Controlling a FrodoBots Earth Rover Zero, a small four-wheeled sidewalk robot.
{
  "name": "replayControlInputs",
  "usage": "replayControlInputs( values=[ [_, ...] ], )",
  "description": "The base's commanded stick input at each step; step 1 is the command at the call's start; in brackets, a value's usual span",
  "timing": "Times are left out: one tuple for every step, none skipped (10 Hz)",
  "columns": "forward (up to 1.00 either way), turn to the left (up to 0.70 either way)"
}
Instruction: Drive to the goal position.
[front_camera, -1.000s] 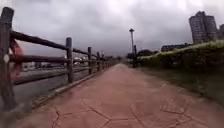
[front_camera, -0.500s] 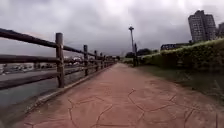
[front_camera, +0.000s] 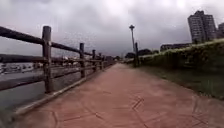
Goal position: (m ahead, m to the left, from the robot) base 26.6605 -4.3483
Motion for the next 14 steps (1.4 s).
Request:
replayControlInputs(
  values=[
    [1.0, 0.0],
    [1.0, 0.0],
    [1.0, 0.0],
    [1.0, 0.0],
    [1.0, -0.22],
    [1.0, -0.26],
    [1.0, 0.0],
    [1.0, 0.0],
    [1.0, 0.0],
    [1.0, 0.0],
    [1.0, 0.0],
    [1.0, 0.0],
    [1.0, 0.0],
    [1.0, 0.0]
  ],
)
